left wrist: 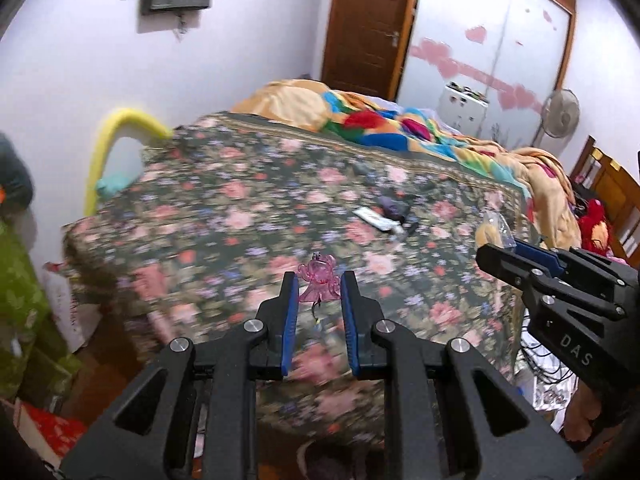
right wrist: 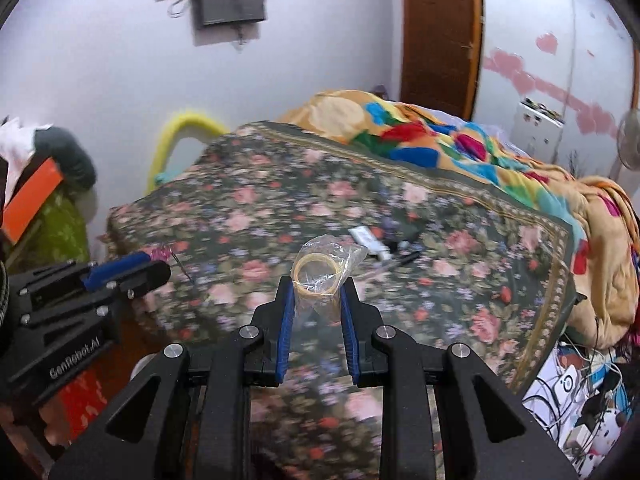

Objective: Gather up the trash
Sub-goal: 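Carry the keychain and tape roll in both grippers over the white bin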

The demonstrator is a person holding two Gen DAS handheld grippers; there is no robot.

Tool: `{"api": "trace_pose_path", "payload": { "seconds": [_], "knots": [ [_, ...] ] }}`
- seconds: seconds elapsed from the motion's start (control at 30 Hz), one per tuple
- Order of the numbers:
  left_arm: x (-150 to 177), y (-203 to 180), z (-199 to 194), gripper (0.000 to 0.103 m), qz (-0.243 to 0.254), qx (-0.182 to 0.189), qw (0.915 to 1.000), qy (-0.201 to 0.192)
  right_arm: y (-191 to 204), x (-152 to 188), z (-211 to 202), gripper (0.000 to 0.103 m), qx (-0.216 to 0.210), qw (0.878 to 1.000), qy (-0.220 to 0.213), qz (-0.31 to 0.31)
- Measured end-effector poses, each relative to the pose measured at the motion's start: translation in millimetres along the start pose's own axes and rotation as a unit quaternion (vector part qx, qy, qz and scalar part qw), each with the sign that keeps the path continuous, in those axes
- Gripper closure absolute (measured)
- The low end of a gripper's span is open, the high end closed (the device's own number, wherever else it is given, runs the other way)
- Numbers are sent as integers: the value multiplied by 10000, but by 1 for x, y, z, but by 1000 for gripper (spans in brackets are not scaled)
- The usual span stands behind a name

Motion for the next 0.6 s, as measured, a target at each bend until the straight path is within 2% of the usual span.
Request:
{"api": "trace_pose_path", "payload": {
  "seconds": [0.33, 0.6],
  "knots": [
    [42, 122, -79, 83, -588, -641, 9961, -123, 118, 7, -20, 83, -609, 9965, -24, -579],
    [88, 197, -112, 83, -956, -977, 9906, -6, 202, 25, -8, 83, -1091, 9893, 200, -942]
  ]
}}
Point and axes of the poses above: each gripper's, at about its wrist camera, not at the fingertips, and z roughly the way its jaws point, y to its left, x to its underside, the point moved 8 cm from there along z, roughly the way its jaws point, and after that the axes turned 2 degrees about -z, right-handed, at the moved point
